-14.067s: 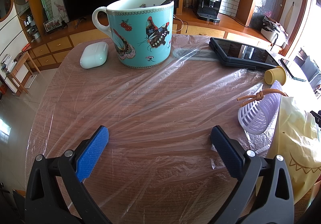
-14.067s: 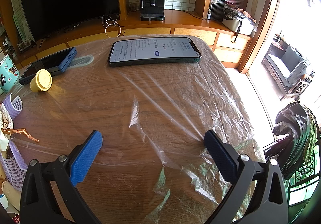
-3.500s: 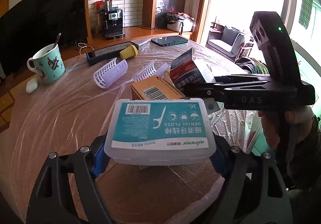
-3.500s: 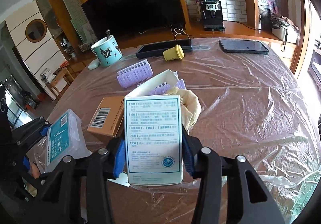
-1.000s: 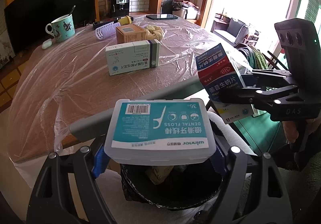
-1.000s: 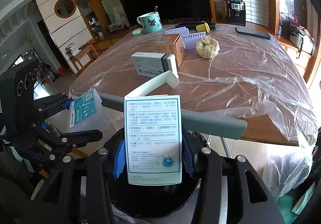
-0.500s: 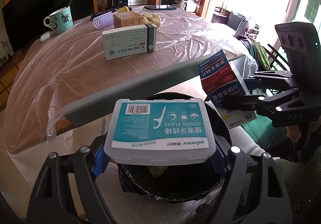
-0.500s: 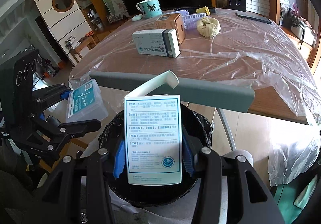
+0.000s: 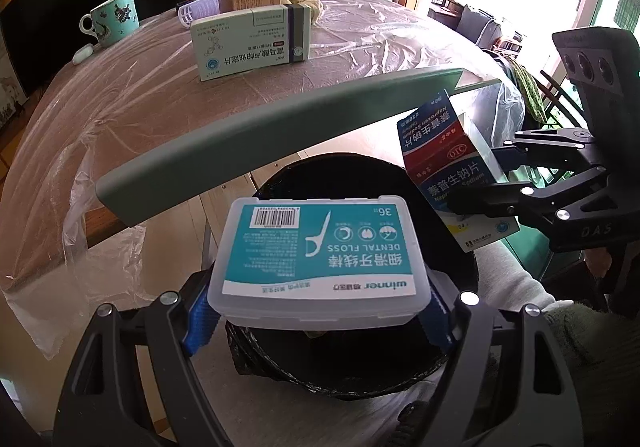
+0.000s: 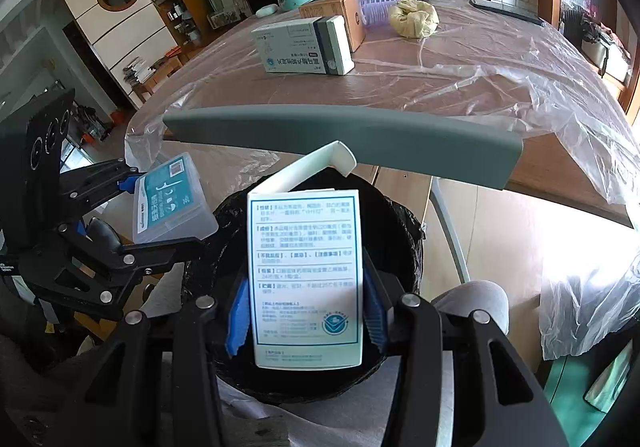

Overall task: Collect trash
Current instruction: 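Carry the floss box with the left tool while the right tool carries the medicine box over the bin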

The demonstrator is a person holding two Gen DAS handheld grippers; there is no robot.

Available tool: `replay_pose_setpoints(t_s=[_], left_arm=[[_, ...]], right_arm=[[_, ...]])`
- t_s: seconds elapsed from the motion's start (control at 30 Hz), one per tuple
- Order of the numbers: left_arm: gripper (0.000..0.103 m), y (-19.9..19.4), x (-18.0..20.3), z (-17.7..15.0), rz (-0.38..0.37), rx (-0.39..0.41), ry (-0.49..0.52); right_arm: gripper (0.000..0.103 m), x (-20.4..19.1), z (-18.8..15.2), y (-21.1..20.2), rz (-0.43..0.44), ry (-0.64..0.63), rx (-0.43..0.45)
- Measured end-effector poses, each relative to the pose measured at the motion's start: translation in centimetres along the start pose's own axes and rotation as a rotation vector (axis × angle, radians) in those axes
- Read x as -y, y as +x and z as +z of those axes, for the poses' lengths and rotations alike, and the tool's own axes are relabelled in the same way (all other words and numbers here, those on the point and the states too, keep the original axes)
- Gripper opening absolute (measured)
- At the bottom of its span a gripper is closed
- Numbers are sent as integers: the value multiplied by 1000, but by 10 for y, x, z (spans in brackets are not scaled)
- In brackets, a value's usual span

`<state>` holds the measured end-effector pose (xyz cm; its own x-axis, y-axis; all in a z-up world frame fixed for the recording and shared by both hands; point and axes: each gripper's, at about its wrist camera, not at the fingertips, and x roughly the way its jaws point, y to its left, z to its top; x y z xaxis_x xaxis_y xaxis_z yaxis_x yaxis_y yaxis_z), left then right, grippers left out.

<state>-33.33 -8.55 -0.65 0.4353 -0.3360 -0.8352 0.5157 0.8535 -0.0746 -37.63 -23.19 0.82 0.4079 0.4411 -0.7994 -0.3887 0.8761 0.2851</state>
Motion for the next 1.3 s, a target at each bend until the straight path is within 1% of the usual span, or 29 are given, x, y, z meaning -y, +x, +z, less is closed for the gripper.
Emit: replay_pose_setpoints(t_s=[0.43, 0.83, 1.3], left_arm=[[82, 22, -2, -5, 10, -60, 2], [82, 37, -2, -6, 10, -85, 5], [82, 57, -1, -10, 22, -135, 11]], right_arm=[[46, 7, -7, 22, -11, 7, -56], [46, 7, -8, 39, -16, -1, -95], [46, 14, -13, 57, -25, 15, -136]])
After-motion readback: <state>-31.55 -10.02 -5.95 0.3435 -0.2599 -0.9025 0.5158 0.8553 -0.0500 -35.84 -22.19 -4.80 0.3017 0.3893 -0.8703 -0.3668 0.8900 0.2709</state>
